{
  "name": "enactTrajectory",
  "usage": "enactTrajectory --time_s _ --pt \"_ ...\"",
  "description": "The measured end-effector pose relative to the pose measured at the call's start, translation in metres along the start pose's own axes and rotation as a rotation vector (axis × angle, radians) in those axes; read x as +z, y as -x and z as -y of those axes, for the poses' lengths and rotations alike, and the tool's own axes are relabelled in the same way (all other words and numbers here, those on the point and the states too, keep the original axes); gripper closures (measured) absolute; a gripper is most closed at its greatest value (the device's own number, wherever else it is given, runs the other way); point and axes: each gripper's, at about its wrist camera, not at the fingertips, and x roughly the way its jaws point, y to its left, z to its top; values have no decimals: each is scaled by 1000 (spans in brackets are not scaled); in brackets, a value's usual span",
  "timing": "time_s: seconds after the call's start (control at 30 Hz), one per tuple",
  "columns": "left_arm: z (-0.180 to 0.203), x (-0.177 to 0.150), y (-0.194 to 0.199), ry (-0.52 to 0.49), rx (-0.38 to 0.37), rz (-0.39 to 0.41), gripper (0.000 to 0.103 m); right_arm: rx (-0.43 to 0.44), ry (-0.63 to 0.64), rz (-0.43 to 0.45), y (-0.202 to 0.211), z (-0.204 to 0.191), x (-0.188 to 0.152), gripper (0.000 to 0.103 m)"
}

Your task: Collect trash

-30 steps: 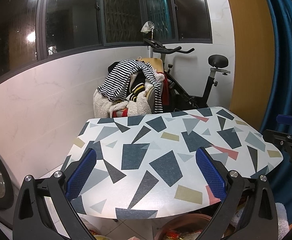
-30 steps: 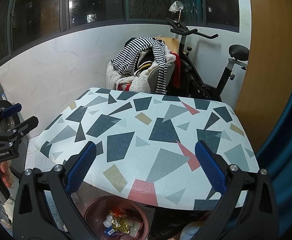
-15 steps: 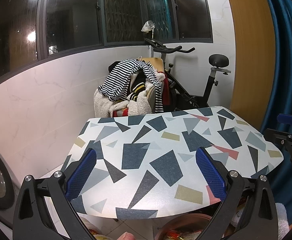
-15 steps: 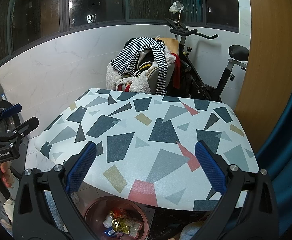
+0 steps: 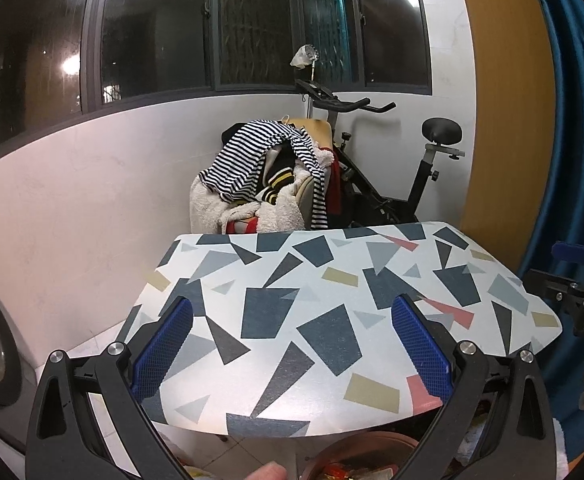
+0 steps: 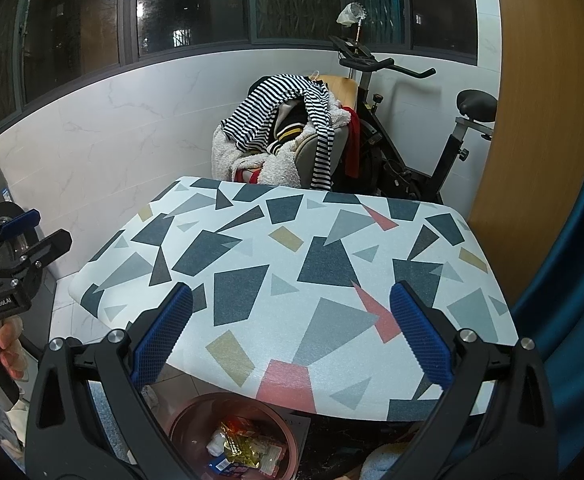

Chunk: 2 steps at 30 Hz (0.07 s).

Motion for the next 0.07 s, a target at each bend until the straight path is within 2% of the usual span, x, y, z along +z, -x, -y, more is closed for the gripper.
enactTrajectory --time_s 0.07 --pt "0 0 1 -8 0 -2 6 0 0 -1 0 0 0 6"
